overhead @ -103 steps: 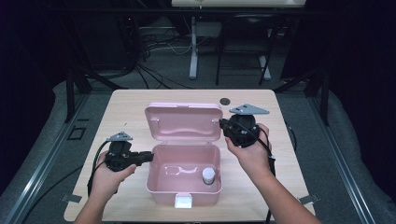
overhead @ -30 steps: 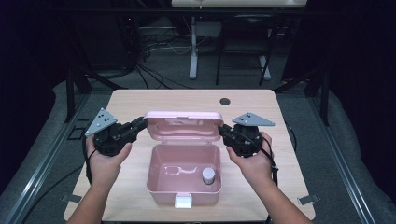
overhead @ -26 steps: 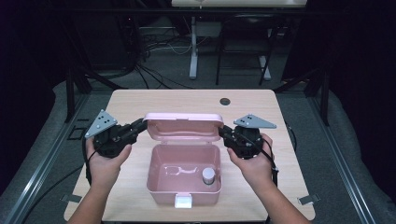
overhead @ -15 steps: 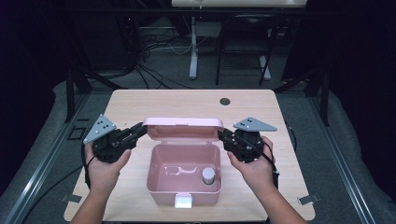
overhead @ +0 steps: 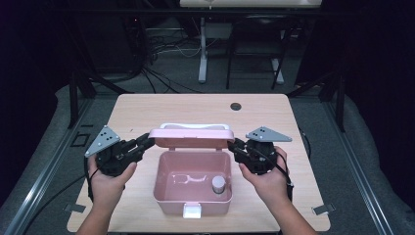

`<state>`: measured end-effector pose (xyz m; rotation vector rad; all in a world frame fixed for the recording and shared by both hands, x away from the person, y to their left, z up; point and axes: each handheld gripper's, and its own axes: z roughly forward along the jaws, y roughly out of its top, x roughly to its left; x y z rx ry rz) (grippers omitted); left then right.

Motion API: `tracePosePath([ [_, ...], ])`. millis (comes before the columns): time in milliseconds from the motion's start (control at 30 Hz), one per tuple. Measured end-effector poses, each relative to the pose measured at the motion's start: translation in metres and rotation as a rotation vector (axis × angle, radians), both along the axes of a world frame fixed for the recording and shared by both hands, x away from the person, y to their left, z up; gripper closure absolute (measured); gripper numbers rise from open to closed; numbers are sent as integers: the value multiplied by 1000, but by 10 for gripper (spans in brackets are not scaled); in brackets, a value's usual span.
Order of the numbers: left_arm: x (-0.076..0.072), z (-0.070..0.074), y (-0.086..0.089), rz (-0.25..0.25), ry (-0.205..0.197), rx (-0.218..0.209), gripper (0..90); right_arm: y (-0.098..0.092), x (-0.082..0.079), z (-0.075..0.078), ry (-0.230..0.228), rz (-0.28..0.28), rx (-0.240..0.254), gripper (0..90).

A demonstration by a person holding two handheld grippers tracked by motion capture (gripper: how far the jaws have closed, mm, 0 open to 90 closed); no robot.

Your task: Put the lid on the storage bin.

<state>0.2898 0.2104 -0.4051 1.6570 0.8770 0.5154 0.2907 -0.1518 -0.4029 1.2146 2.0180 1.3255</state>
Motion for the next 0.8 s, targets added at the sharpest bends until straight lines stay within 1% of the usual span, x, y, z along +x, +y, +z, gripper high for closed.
tracePosePath([
  [33, 0, -1, 0, 1, -5, -5, 773, 0, 0, 0, 2, 0, 2, 747],
  [67, -1, 0, 0, 0, 1, 2, 773, -1, 0, -1, 3, 2, 5, 747],
  [200, -4, -1, 1, -2, 0, 6, 772, -2, -2, -4, 8, 5, 12, 742],
  [500, -7, -4, 4, -17, 11, -23, 767, -4, -5, -7, 16, 17, 30, 721],
  [600, -7, -6, 4, -20, 9, -30, 767, -6, -6, -9, 20, 16, 31, 715],
  [667, -8, -6, 3, -22, 9, -24, 766, -8, -6, -11, 20, 12, 45, 712],
  [700, -9, -6, 4, -23, 9, -19, 765, -9, -6, -12, 16, 12, 49, 709],
  [800, -10, -7, 4, -24, 11, -20, 763, -12, -7, -14, 25, 7, 55, 700],
])
